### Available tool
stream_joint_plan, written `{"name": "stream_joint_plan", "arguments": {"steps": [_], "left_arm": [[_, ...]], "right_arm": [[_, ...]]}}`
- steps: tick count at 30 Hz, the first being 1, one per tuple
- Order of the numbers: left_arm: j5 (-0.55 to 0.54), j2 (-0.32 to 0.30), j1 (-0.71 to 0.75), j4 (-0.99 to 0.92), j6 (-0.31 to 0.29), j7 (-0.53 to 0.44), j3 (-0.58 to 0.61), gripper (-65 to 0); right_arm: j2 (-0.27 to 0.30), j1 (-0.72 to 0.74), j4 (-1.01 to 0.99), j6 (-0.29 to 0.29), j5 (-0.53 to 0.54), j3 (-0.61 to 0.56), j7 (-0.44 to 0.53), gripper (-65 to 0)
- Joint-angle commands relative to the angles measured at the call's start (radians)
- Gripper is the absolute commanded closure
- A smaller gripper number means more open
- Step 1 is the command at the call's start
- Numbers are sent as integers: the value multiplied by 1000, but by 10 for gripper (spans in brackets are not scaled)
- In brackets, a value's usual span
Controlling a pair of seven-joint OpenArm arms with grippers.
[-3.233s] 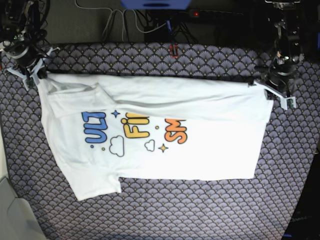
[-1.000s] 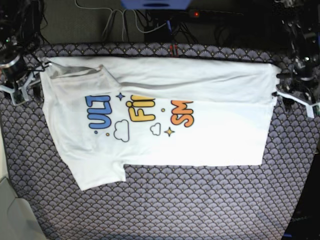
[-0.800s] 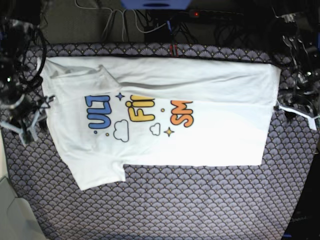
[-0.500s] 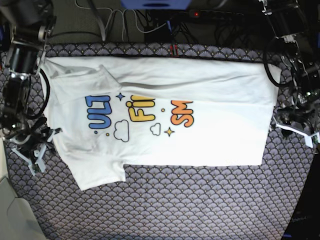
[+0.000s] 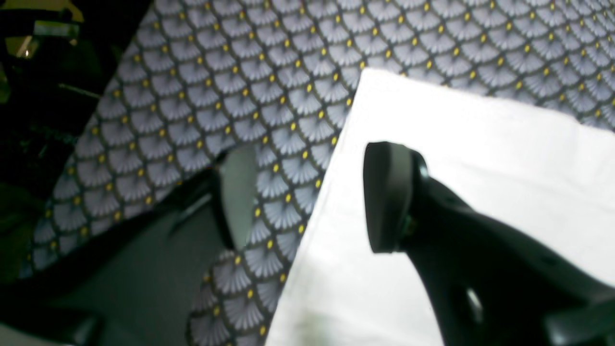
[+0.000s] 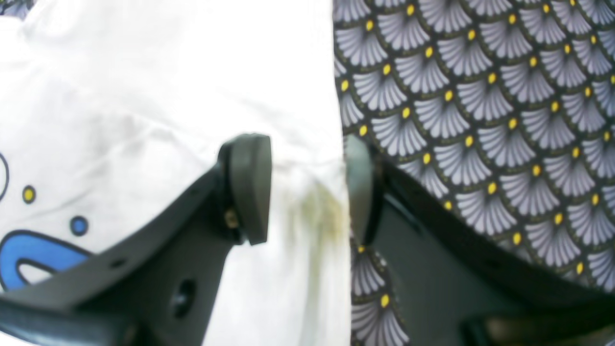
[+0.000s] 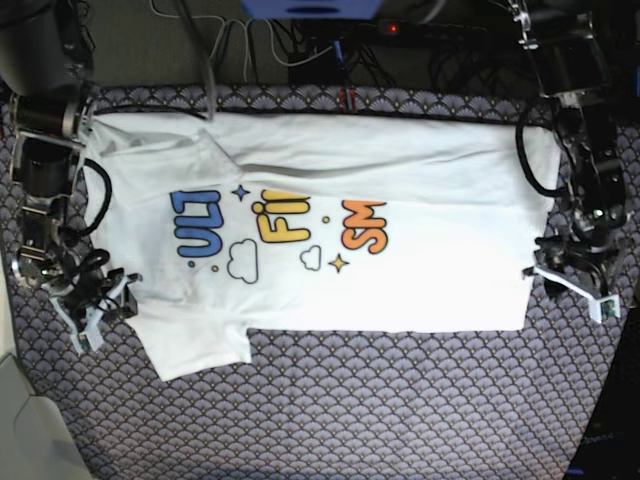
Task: Fold the T-shirt properly
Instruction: 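Move both grippers to the shirt's side edges and grasp the fabric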
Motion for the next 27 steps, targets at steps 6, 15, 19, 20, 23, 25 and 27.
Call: {"name": "stream_joint_plan", "arguments": {"steps": [6, 15, 19, 20, 23, 25, 27], "left_arm": [[3, -16, -15, 19, 6, -17, -5, -348], [3, -12, -29, 7, 6, -19, -5, -348], [3, -12, -92, -108, 6, -19, -3, -348], [3, -12, -113, -145, 6, -20, -3, -348], [3, -13, -165, -237, 6, -26, -3, -348], [4, -15, -208, -309, 6, -94, -2, -348], [4, -15, -236, -385, 6, -171, -2, -348]], "right_arm": [[28, 29, -55, -21, 13, -45, 100, -267], [26, 24, -58, -54, 13, -43, 103, -245], [25, 20, -58, -54, 13, -43, 103, -91], [25, 20, -58, -54, 13, -43, 103, -37], [15, 18, -58, -54, 13, -43, 100, 0], [14, 1, -57, -54, 13, -43, 103, 0], [12, -6, -55, -54, 13, -43, 103, 0]]}}
